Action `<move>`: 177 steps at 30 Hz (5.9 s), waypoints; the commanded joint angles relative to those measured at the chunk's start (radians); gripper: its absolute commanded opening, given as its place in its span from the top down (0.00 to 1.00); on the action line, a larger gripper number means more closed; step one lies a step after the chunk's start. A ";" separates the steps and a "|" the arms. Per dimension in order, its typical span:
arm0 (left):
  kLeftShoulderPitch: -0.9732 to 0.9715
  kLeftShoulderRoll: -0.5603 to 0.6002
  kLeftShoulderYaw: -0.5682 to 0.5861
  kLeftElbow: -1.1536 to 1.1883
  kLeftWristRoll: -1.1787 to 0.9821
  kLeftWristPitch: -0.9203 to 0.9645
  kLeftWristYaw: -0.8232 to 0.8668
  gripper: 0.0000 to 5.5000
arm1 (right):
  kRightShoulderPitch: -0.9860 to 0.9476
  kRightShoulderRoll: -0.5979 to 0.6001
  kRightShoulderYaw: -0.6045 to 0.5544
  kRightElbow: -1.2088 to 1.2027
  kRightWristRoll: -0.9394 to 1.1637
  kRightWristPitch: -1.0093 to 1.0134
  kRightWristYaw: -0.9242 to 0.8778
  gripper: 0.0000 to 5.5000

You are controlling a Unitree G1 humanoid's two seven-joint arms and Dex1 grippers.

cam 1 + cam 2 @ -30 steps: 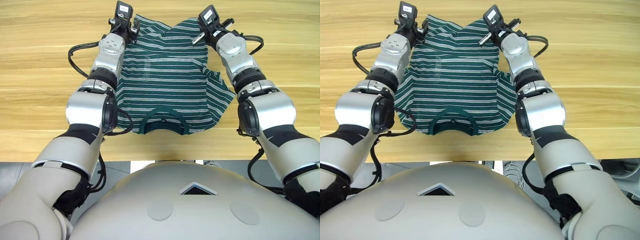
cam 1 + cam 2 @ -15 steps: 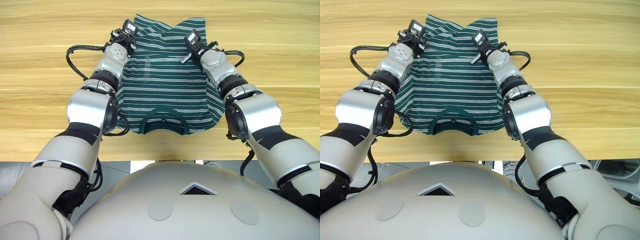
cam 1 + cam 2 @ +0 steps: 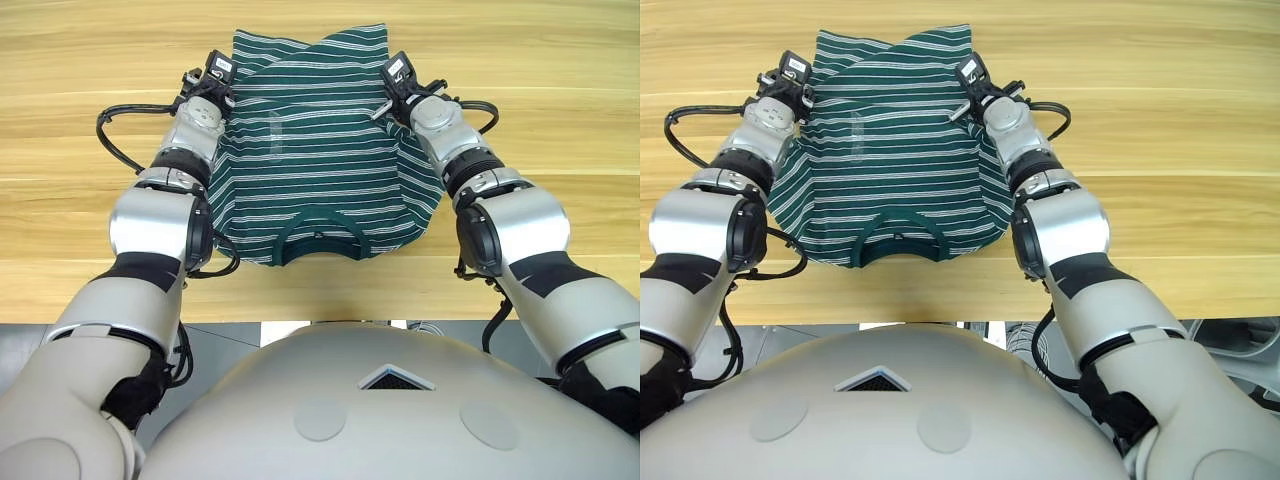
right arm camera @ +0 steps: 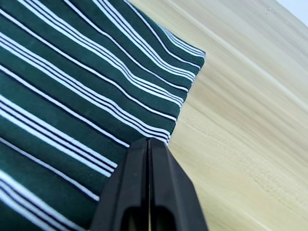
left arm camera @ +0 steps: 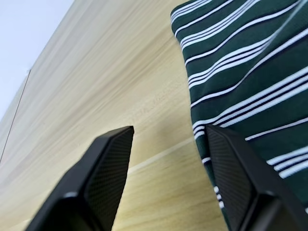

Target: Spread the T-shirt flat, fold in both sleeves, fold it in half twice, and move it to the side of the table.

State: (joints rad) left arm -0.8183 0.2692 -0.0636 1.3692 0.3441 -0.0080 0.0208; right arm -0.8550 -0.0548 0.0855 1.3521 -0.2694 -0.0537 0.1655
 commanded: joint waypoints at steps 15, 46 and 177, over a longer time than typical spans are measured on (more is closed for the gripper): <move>-0.070 -0.025 0.213 -0.091 -0.256 -0.309 -0.101 0.51 | 0.044 -0.057 -0.034 -0.071 0.058 -0.271 0.110 0.99; 1.225 -0.022 0.305 -1.374 -0.794 0.120 -0.431 0.51 | 0.652 -0.427 0.274 -0.734 0.080 -0.454 0.778 0.99; 1.190 -0.016 -0.118 -1.164 -0.352 -0.169 -0.391 0.54 | 1.082 -0.464 -0.197 -1.335 0.832 0.666 0.472 0.40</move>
State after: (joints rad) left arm 0.3310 0.2473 -0.1666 0.1527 -0.0315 -0.2434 -0.3667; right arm 0.2287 -0.5353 -0.1313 0.0171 0.5851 0.5729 0.6504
